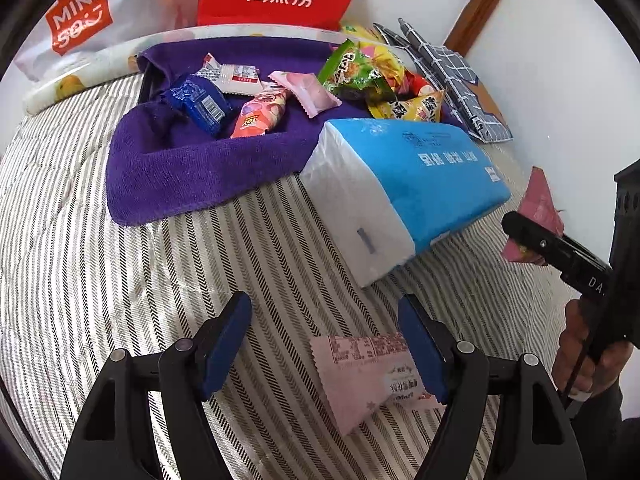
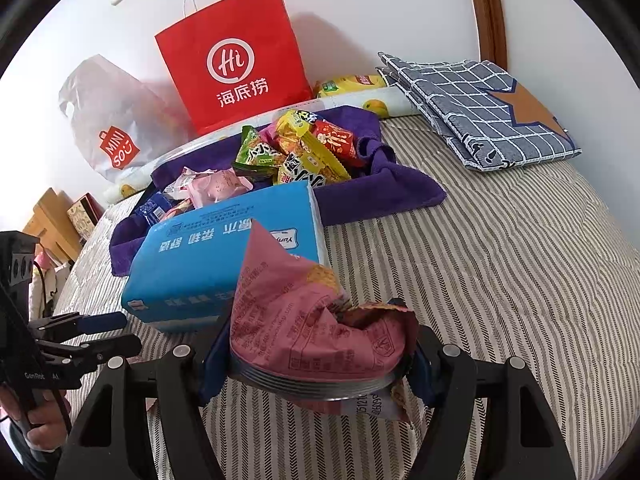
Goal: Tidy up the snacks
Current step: 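Lift the pink chip bag with the right gripper while the left grasps the pink-white wrapper, then carry the pink chip bag with the right gripper while the left carries the wrapper toward the towel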
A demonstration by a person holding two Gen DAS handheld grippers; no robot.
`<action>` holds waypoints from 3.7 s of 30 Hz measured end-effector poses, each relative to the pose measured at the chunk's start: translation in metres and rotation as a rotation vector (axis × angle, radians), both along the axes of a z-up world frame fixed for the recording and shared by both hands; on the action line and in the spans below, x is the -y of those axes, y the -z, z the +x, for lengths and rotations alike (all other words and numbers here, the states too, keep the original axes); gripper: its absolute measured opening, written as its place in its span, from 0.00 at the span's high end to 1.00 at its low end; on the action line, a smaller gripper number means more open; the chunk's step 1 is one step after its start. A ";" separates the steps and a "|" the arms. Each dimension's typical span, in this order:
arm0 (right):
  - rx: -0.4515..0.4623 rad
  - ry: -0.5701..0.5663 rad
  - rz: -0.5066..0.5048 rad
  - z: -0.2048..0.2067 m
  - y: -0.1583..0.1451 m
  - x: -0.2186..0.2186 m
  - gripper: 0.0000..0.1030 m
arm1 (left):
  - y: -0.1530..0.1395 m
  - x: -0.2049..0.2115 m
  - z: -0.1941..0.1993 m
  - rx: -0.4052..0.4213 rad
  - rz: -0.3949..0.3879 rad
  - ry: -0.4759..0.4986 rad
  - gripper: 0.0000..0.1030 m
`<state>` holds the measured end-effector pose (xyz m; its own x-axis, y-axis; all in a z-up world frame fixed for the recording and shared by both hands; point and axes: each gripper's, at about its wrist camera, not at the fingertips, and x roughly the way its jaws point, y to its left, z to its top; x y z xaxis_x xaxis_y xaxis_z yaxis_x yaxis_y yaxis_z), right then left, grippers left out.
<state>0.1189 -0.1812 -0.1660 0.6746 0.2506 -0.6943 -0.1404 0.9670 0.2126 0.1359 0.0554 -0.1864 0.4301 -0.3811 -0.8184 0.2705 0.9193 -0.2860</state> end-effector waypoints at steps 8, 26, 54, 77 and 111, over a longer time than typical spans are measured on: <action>0.006 0.000 0.013 -0.001 0.000 0.005 0.32 | 0.001 -0.002 -0.012 0.007 0.010 0.003 0.27; 0.043 0.009 0.059 -0.016 -0.006 0.028 0.32 | -0.010 -0.038 -0.027 -0.009 -0.116 -0.108 0.27; 0.041 -0.004 0.116 -0.032 0.001 0.059 0.32 | 0.009 0.054 -0.049 0.169 0.244 -0.145 0.57; 0.030 -0.020 0.097 -0.017 -0.015 0.031 0.32 | -0.001 0.018 -0.049 0.154 0.073 -0.144 0.79; 0.106 -0.059 0.071 -0.033 -0.032 0.027 0.32 | -0.035 0.035 -0.052 0.167 0.052 -0.146 0.79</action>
<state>0.0855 -0.2078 -0.1343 0.7261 0.3382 -0.5987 -0.2220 0.9393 0.2615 0.0842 0.0206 -0.1516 0.6089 -0.2640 -0.7480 0.1730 0.9645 -0.1996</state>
